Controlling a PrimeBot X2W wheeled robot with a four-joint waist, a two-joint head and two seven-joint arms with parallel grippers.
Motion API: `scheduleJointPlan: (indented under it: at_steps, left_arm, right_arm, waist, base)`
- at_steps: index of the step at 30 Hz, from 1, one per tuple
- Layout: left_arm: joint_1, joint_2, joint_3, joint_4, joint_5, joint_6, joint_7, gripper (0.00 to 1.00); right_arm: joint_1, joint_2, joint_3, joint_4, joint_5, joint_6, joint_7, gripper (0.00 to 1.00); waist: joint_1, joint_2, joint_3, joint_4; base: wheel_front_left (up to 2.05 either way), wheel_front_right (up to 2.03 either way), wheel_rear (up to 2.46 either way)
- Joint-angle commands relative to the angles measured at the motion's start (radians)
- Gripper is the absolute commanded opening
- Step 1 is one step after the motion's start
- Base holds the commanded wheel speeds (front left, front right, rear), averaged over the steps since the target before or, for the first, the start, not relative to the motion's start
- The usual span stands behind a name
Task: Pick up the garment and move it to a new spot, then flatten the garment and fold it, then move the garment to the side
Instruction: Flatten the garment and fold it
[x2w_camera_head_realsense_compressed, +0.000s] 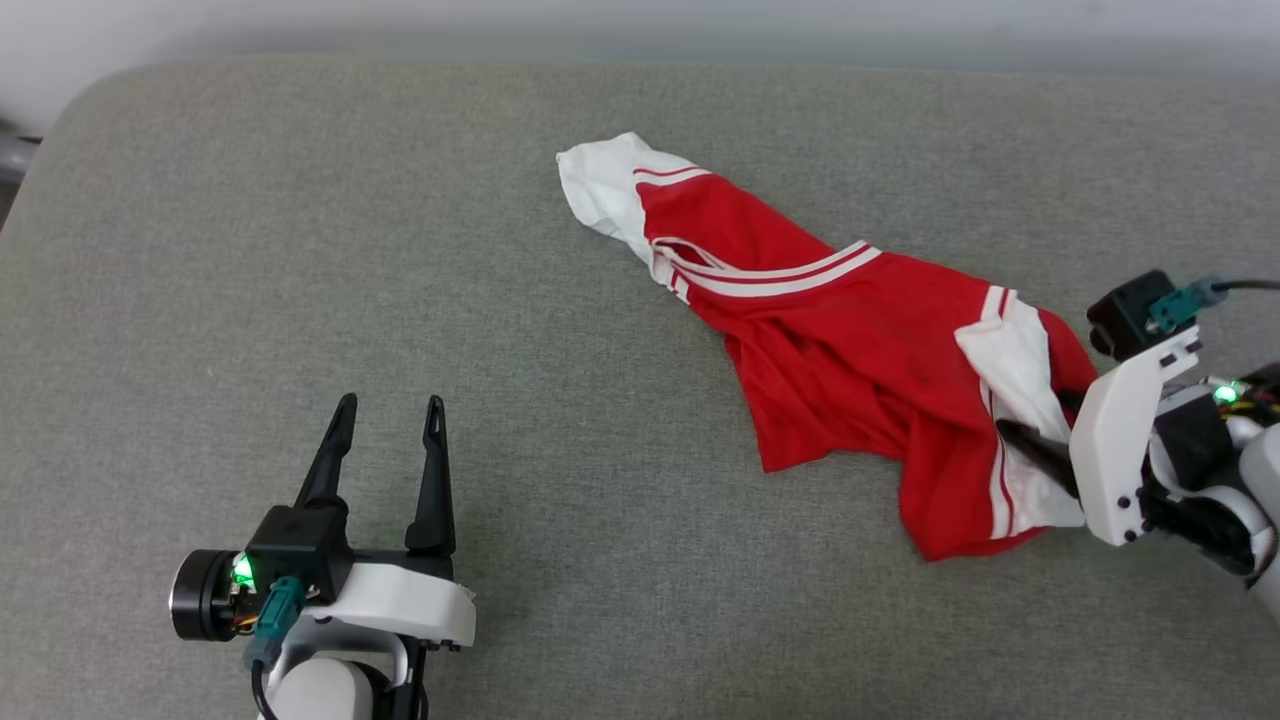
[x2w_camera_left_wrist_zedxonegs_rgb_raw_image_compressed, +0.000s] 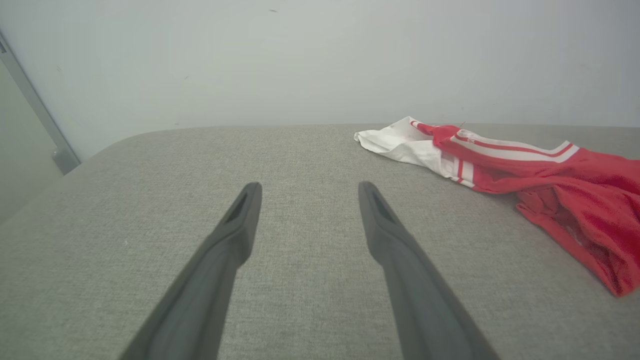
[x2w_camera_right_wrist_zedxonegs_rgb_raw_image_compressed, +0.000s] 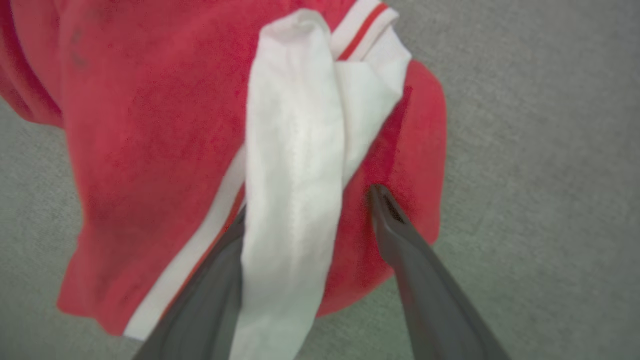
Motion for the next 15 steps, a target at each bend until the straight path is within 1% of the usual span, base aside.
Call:
scheduleJointPlan:
  at_steps: [1, 6, 9, 10, 11, 15]
  left_arm:
    - [-0.010, -0.002, -0.002, 0.001, -0.004, 0.002, -0.003, 1.00]
    - [-0.019, -0.002, -0.005, 0.010, -0.009, 0.007, -0.003, 1.00]
    - [-0.018, -0.002, -0.002, 0.016, -0.010, 0.008, -0.003, 1.00]
    - [-0.017, -0.002, 0.001, 0.018, -0.010, 0.008, -0.003, 1.00]
    - [-0.015, -0.002, 0.002, 0.021, -0.010, 0.007, -0.003, 1.00]
    - [-0.011, -0.003, 0.007, 0.027, -0.006, 0.007, -0.003, 1.00]
  right_arm:
    - [-0.008, 0.008, 0.005, 0.011, 0.007, -0.001, -0.006, 1.00]
    - [0.022, 0.048, 0.076, 0.116, 0.015, -0.001, -0.045, 1.00]
    - [0.014, 0.060, 0.099, 0.140, 0.027, 0.000, -0.107, 1.00]
    - [0.002, 0.061, 0.100, 0.144, 0.030, 0.000, -0.134, 0.78]
    - [-0.010, 0.059, 0.101, 0.147, 0.035, 0.000, -0.159, 0.00]
    - [-0.079, 0.051, 0.063, 0.164, 0.049, -0.001, -0.283, 0.00]
  waist:
    - [-0.0002, 0.0000, 0.011, 0.009]
    - [-0.0002, 0.0000, 0.020, 0.019]
    - [-0.0002, 0.0000, 0.013, 0.017]
    - [-0.0002, 0.0000, 0.010, 0.016]
    - [-0.0002, 0.0000, 0.005, 0.014]
    - [-0.0002, 0.0000, -0.017, 0.005]
  base:
    - [0.00, 0.00, 0.00]
    - [0.00, 0.00, 0.00]
    - [0.00, 0.00, 0.00]
    - [0.00, 0.00, 0.00]
    - [0.00, 0.00, 0.00]
    - [0.00, 0.00, 0.00]
